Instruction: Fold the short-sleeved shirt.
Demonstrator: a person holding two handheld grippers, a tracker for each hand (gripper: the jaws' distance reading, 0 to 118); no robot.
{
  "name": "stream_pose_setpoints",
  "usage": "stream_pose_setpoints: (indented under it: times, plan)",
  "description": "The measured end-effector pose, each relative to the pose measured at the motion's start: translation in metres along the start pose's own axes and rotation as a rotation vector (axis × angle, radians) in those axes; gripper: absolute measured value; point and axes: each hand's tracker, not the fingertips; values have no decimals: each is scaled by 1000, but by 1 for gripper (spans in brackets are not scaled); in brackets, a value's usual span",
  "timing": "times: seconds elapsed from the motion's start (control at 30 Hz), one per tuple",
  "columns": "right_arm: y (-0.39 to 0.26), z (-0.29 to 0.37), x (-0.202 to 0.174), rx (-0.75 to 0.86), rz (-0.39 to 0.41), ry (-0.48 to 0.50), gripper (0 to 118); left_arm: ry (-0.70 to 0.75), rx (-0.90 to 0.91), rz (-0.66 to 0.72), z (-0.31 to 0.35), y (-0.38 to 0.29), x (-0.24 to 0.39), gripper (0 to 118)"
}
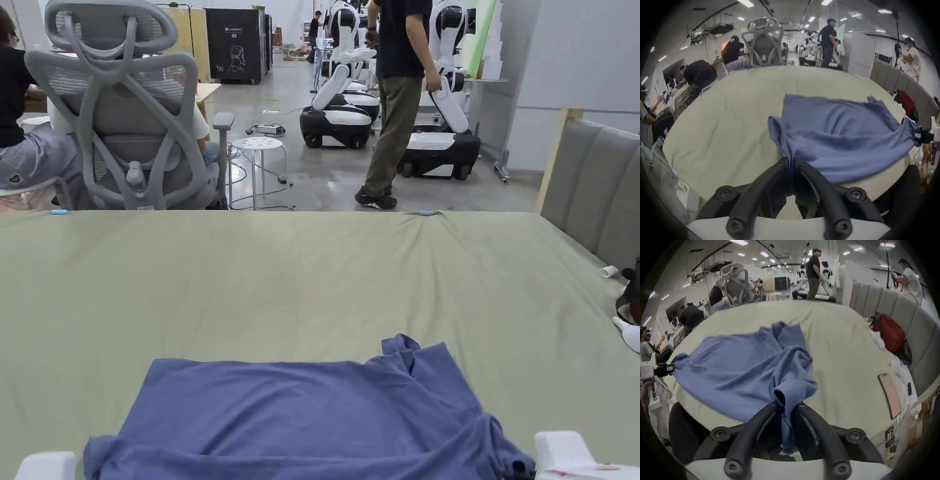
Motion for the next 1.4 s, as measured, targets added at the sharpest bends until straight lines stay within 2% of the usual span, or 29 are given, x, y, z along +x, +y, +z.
stream_pose_setpoints:
  times: [0.07,0.13,0.17,0.2,0.23,0.27,0.3,0.33,0.43,0.47,0.53,0.6,0.63,0.67,0.7,0.73,0.83,1.03,1.37,1.4]
  plan:
    - [-12,-10,1,0,-31,-12,12,16,-8,-2,-7,-13,1,5]
    - [-19,-6,2,45,-106,1,12,18,25,7,-1,-19,3,9]
    - [-18,-1,1,73,-117,14,19,35,44,6,4,-19,4,24]
    - [-16,6,-1,84,-103,4,36,45,63,1,4,-17,-2,46]
    - [-12,16,-5,108,-80,9,64,51,97,1,10,-12,-2,71]
    - [-7,25,-10,134,-52,23,98,62,143,-2,17,-6,-1,90]
    - [-1,35,-17,166,-38,42,114,74,204,-5,25,1,3,92]
    - [5,46,-26,220,-34,60,118,78,268,-20,35,8,11,90]
    - [25,66,-59,352,-2,72,118,50,410,-47,49,31,39,94]
    - [30,69,-71,388,18,72,117,38,441,-58,52,38,49,95]
    - [37,67,-90,490,32,67,103,8,452,-69,52,49,68,95]
    - [42,62,-104,517,40,78,61,-5,453,-83,47,55,80,85]
    - [44,59,-109,507,42,73,36,-13,455,-96,47,57,87,70]
    - [45,54,-114,513,55,51,9,-12,458,-106,46,57,93,34]
    - [46,52,-118,519,81,22,1,-10,457,-117,44,58,96,10]
    - [45,51,-122,533,100,-9,0,-2,453,-126,41,56,99,0]
    - [47,48,-121,520,86,30,0,-19,430,-135,34,55,98,0]
    - [54,31,-114,494,93,13,0,9,349,-110,1,62,77,0]
    - [85,-16,-92,433,85,0,0,42,148,-79,-124,151,22,0]
    - [87,-21,-88,426,82,-6,0,58,141,-77,-138,161,18,13]
